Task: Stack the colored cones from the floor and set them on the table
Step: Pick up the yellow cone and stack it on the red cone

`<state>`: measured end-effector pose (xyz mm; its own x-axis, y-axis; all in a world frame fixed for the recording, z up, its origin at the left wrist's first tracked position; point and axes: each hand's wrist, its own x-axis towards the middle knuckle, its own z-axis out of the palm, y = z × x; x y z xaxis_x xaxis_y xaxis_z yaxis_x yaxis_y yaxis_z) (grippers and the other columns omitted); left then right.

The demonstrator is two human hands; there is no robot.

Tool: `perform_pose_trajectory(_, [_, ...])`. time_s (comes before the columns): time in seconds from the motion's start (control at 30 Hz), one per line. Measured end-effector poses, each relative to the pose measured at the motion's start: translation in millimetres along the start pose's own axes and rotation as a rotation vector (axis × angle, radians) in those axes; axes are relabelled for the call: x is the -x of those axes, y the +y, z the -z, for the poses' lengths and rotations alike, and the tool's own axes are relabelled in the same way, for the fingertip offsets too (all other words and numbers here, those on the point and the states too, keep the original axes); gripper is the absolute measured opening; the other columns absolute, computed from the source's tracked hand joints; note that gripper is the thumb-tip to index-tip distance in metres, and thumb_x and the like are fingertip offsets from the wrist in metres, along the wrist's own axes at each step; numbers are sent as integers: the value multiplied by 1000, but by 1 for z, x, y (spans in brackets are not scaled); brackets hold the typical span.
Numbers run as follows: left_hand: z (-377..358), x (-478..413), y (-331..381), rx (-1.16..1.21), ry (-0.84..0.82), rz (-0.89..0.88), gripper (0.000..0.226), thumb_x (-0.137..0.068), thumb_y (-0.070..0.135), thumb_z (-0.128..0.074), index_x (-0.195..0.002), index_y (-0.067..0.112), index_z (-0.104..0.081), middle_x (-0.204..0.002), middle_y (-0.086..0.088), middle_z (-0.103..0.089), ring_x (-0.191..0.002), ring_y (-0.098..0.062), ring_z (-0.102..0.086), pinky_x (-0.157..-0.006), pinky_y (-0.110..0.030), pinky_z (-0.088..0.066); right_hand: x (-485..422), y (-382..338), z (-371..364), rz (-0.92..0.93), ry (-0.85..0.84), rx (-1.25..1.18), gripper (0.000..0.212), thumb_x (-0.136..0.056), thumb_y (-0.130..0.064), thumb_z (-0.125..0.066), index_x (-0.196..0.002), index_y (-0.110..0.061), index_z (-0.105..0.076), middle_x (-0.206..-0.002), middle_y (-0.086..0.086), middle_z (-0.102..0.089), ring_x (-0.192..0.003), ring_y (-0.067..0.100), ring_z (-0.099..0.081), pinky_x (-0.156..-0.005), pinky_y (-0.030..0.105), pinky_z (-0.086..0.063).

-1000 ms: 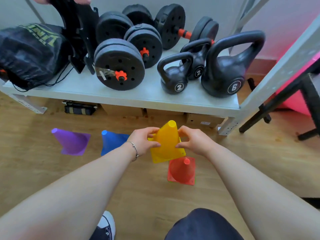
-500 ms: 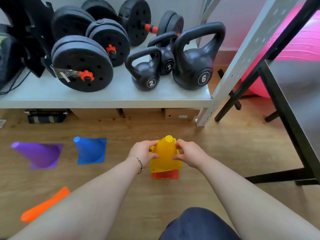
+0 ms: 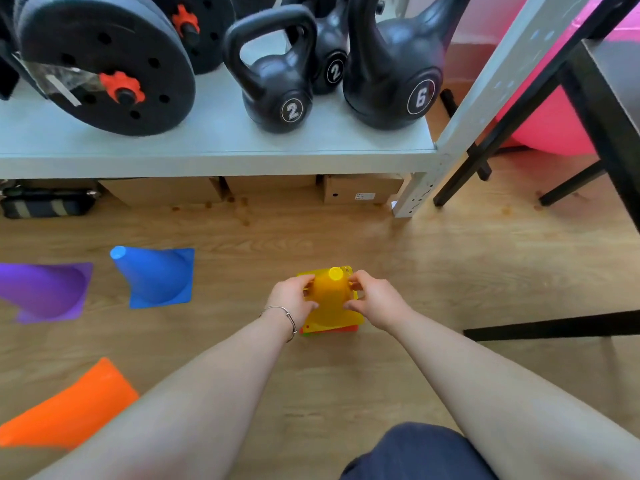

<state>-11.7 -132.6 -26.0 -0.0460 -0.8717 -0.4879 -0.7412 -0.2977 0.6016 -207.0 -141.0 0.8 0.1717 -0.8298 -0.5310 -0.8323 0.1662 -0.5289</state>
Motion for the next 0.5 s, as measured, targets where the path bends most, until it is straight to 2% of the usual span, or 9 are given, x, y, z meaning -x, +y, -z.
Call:
perform_pose_trajectory(0.13, [-9,-6,-5,-11,-30,1,66,-74,17,-78,-134,24,-54,-124,-3,-67,-113,-19,-64,-99,-34,-49,-1,7,-6,1,-8,-34,70,-79,-24,-79,-141,-25,-46,-126,9,-65,-104,31,-66,-92,35,-52])
perform_pose_trajectory(0.3, [-18,-7,-16,10,-46,13,69,-73,22,-80,-136,23,-52,-129,-2,-64,-117,-16,-61,-102,-31,-47,-4,10,-11,-23,-23,-42,69,-75,-24,-82,-136,-27,-49,-122,6,-65,-106,26,-64,-84,27,-48])
perform_pose_trajectory(0.5, [-18,-9,-16,-46,-59,11,69,-76,27,-78,-139,23,-49,-132,-5,-62,-121,-20,-58,-104,-33,-45,-7,12,-11,-52,-45,-62,68,-76,-24,-82,-135,-26,-48,-127,5,-62,-107,26,-63,-90,33,-51])
